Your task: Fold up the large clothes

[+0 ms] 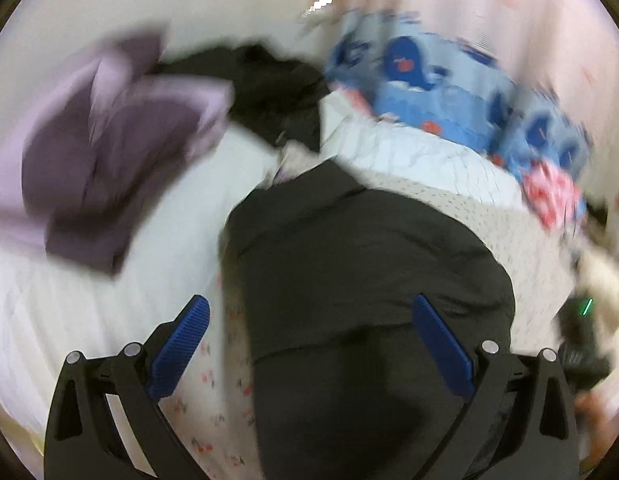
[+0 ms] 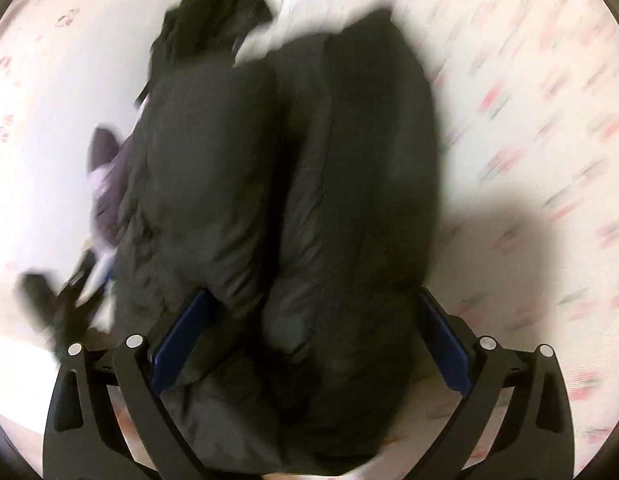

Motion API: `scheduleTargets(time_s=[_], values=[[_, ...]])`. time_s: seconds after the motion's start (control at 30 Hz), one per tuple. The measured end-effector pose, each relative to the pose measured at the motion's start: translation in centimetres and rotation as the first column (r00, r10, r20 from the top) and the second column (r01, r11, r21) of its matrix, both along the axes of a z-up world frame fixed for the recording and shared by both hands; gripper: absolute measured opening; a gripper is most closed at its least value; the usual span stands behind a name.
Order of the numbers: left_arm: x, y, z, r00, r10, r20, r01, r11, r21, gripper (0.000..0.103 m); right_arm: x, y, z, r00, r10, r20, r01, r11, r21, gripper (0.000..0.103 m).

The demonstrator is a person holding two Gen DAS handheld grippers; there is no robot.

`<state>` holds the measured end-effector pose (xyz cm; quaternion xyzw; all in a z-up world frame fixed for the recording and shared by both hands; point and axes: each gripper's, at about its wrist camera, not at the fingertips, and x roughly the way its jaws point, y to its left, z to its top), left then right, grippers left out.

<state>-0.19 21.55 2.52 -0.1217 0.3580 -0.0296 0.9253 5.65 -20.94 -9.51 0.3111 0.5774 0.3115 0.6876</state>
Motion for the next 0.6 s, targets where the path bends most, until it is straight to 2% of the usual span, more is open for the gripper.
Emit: scheduleTargets(time_s=[0.03, 0.13, 0.17, 0.23, 0.27, 0.3, 0.33, 0.37, 0.4, 0.47, 0.5, 0.57, 0.6], values=[[0.7, 2.1, -1.0, 0.998, 0.023, -0.063, -0.028, 0.996, -0.084, 0.097, 0.0, 0.8, -0.5, 0.998, 0.048, -0.036, -0.047, 0.998, 0.039, 0.097], [1.6, 4.6, -3.1, 0.988, 0.013, -0.155, -0.048, 0.974, -0.222, 0.097, 0.2, 0.7, 1.0, 0.998, 0.006, 0.059, -0.001, 0.997, -0.081, 0.097], [1.8, 4.9, -3.7, 0.986, -0.011, -0.167, -0.033, 0.965, -0.259, 0.097, 0.3, 0.0, 1.6, 0.995, -0.036, 0.088, 0.046, 0.993, -0.105, 0.097], [2.3, 4.2, -5.0, 0.977, -0.063, -0.202, 0.004, 0.960, -0.279, 0.097, 0.6, -1.1, 1.5, 0.994, -0.075, 0.081, 0.083, 0.991, -0.106, 0.097], [2.8, 3.4, -5.9, 0.967, -0.113, -0.229, 0.044, 0.957, -0.286, 0.097, 0.8, -1.3, 1.0, 0.995, -0.081, 0.053, 0.085, 0.993, -0.084, 0.097], [3.1, 2.7, -6.8, 0.956, -0.166, -0.241, 0.079, 0.940, -0.332, 0.097, 0.9, -1.2, 0.2, 0.998, -0.066, 0.008, 0.066, 0.997, -0.040, 0.097], [3.5, 2.3, -7.6, 0.943, -0.214, -0.253, 0.104, 0.915, -0.389, 0.097, 0.9, -0.8, -0.7, 0.998, -0.035, -0.043, 0.036, 0.999, 0.010, 0.097], [3.8, 1.7, -8.5, 0.925, -0.271, -0.265, 0.127, 0.880, -0.458, 0.097, 0.7, 0.0, -1.6, 0.996, 0.005, -0.085, 0.001, 0.998, 0.064, 0.097], [4.0, 1.4, -8.9, 0.920, -0.288, -0.267, 0.133, 0.869, -0.477, 0.097, 0.6, 0.5, -1.7, 0.996, 0.022, -0.084, -0.017, 0.997, 0.069, 0.097], [3.9, 1.3, -9.3, 0.920, -0.295, -0.259, 0.138, 0.860, -0.490, 0.097, 0.5, 1.6, -1.6, 0.997, 0.039, -0.068, -0.034, 0.996, 0.080, 0.097], [3.7, 1.4, -9.4, 0.920, -0.304, -0.246, 0.141, 0.844, -0.517, 0.097, 0.6, 1.6, -1.7, 0.997, 0.040, -0.073, -0.033, 0.994, 0.106, 0.097], [3.3, 1.5, -9.2, 0.931, -0.301, -0.206, 0.149, 0.829, -0.540, 0.097, 0.6, 2.1, -1.8, 0.997, 0.053, -0.065, -0.042, 0.986, 0.164, 0.097], [3.1, 1.0, -8.8, 0.934, -0.300, -0.193, 0.162, 0.838, -0.521, 0.097, 0.6, 2.4, -1.5, 0.996, 0.068, -0.050, -0.058, 0.981, 0.182, 0.097]])
